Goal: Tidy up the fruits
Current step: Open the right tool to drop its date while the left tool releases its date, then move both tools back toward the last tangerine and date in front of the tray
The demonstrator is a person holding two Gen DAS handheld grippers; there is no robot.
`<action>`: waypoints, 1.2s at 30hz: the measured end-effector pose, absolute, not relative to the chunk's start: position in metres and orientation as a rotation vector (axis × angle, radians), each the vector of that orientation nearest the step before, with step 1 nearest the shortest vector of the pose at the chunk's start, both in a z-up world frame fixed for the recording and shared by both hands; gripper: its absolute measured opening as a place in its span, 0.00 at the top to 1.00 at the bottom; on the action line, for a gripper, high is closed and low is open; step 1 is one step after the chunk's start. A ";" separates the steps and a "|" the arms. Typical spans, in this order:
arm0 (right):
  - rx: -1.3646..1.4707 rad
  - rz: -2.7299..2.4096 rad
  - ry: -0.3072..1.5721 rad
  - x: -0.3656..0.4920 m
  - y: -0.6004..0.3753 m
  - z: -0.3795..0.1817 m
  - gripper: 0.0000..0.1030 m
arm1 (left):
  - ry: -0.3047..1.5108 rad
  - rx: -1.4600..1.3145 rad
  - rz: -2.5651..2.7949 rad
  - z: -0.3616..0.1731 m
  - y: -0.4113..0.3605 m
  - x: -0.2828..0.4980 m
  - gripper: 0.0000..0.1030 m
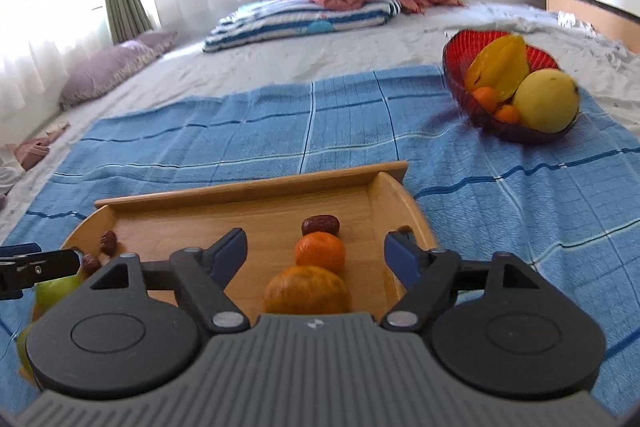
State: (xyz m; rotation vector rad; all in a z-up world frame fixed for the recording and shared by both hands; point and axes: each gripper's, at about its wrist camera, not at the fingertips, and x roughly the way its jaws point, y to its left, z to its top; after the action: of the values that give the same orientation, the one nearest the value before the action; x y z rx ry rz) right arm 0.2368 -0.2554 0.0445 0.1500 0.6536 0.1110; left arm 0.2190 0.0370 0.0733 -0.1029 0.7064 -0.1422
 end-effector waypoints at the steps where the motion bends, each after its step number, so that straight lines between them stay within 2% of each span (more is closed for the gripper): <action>1: 0.145 0.117 0.633 0.229 -0.257 0.046 0.14 | 0.695 -0.103 -0.148 0.074 0.036 0.212 0.06; 6: 0.122 0.136 0.560 0.195 -0.259 0.052 0.12 | 0.647 -0.080 -0.185 0.077 0.026 0.177 0.02; 17: 0.030 0.131 0.458 0.135 -0.257 0.043 0.08 | 0.580 -0.055 -0.218 0.065 0.009 0.114 0.01; 36: -0.094 0.090 0.427 0.084 -0.252 0.001 0.01 | 0.598 -0.053 -0.217 0.034 -0.009 0.075 0.00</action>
State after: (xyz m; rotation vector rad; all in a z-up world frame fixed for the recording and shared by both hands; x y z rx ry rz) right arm 0.0838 -0.2519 0.0012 -0.0938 0.4266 0.0903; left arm 0.0748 -0.0093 0.0336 -0.0525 0.5985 -0.2169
